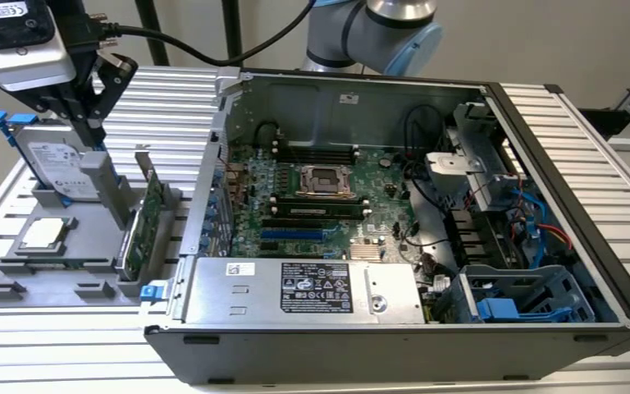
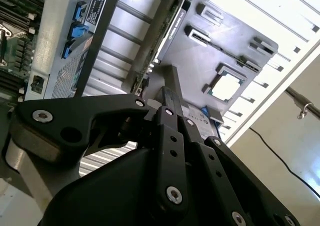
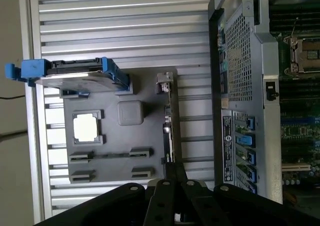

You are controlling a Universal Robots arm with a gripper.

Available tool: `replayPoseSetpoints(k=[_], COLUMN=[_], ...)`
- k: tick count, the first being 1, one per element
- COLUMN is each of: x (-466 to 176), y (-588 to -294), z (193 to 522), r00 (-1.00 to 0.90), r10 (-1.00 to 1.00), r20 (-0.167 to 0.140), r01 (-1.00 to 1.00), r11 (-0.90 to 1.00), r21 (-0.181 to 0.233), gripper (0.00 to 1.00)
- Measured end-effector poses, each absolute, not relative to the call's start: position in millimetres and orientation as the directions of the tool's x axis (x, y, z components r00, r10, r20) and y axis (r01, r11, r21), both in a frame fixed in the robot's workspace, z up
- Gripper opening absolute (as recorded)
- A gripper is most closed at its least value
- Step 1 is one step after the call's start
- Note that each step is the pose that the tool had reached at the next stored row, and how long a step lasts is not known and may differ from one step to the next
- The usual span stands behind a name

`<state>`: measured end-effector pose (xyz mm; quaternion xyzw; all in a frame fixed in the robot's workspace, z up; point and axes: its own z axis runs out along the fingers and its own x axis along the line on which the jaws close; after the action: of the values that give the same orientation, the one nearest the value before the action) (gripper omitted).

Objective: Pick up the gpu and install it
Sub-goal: 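Pick up the gpu and move the gpu toward the slot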

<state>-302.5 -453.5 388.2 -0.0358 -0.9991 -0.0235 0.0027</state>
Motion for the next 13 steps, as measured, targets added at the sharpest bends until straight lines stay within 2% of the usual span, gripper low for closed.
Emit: replayPoseSetpoints(k=[4,5,13], x=[-302.5,-302.5,-302.5], y=[-453.6,-453.6,-453.8], z=[388.2,388.2,388.2], r00=[-0.997,-0.997,-0.997], r10=[0.071,0.071,0.071], r20=[0.007,0.007,0.007], r01=[0.072,0.072,0.072], r11=[0.996,0.996,0.996], r21=[0.047,0.047,0.047], gripper=[0.00,1.00,1.00])
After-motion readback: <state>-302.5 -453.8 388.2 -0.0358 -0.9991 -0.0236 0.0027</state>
